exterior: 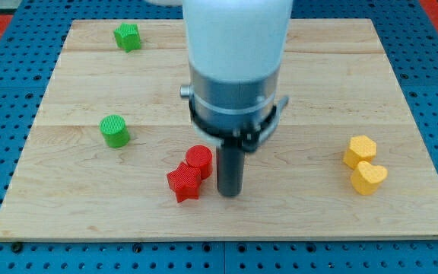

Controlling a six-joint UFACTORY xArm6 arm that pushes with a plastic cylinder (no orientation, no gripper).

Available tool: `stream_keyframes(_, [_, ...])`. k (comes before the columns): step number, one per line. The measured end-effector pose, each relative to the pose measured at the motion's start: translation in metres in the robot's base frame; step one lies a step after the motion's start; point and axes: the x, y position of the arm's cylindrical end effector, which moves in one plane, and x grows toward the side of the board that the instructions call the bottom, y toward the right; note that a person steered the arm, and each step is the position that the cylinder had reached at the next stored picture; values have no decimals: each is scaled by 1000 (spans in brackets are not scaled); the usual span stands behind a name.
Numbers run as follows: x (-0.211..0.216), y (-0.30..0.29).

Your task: Push the blue cube parallel to the blue triangle

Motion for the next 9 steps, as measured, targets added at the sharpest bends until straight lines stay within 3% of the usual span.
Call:
stream_keyframes(1, [-50,1])
stream_keyframes(2, [-73,1])
stream_keyframes(4, [-54,32])
stream_keyframes(5, [-67,52])
stream_keyframes(9, [-211,31])
